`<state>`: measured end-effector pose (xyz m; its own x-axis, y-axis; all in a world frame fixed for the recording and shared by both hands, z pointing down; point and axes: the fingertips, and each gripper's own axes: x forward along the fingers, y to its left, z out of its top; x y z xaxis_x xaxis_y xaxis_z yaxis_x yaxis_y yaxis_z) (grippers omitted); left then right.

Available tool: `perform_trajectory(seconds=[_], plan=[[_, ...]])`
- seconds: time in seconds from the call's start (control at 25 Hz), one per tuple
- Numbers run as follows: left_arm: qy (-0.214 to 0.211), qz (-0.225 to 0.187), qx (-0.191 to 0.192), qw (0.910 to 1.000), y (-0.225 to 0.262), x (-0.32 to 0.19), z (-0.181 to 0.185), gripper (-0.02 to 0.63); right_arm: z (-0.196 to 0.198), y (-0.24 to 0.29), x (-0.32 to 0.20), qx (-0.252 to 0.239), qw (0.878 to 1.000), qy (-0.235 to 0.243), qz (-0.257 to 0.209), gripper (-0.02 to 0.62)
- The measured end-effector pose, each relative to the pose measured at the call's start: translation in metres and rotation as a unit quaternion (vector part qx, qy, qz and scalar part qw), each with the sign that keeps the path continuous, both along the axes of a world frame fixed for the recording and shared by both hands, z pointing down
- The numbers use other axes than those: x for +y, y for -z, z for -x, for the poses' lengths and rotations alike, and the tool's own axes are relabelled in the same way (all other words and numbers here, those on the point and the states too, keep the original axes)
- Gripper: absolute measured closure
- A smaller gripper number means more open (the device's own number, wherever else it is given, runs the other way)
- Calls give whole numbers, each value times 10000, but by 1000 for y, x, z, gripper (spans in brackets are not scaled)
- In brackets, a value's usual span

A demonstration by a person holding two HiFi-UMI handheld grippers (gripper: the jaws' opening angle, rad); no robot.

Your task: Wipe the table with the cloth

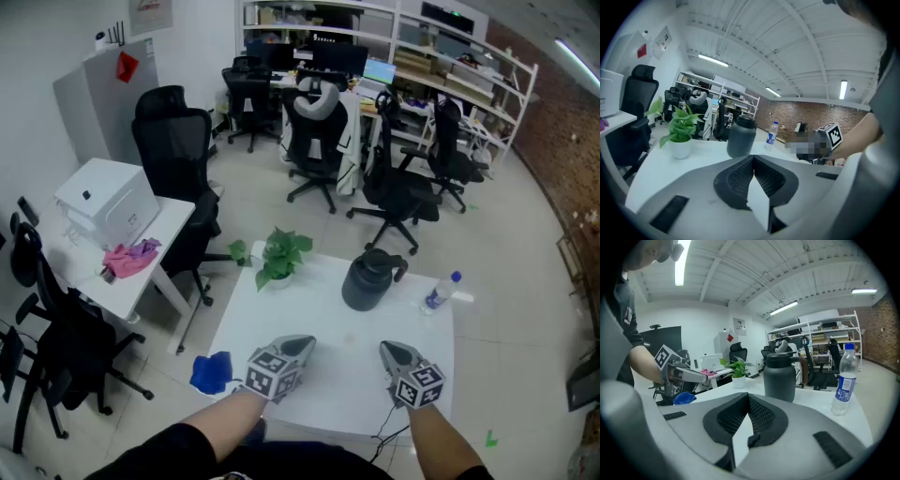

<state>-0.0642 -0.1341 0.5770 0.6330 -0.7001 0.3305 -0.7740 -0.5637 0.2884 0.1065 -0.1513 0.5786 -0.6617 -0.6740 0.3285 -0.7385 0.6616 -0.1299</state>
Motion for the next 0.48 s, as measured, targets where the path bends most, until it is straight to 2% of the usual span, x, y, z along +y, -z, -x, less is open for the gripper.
perform_trajectory(seconds=[0.12,0.28,0.48], plan=[[346,85,38,9994,2,-3,40,604,-4,5,1,-18,10000,-71,-37,592],[830,282,-170,9960,-10,8,100,510,12,4,0,-24,10000,46,-58,592],[1652,689,-524,9825,-39,37,179,424,50,-1,-2,-10,9990,437,-37,592]])
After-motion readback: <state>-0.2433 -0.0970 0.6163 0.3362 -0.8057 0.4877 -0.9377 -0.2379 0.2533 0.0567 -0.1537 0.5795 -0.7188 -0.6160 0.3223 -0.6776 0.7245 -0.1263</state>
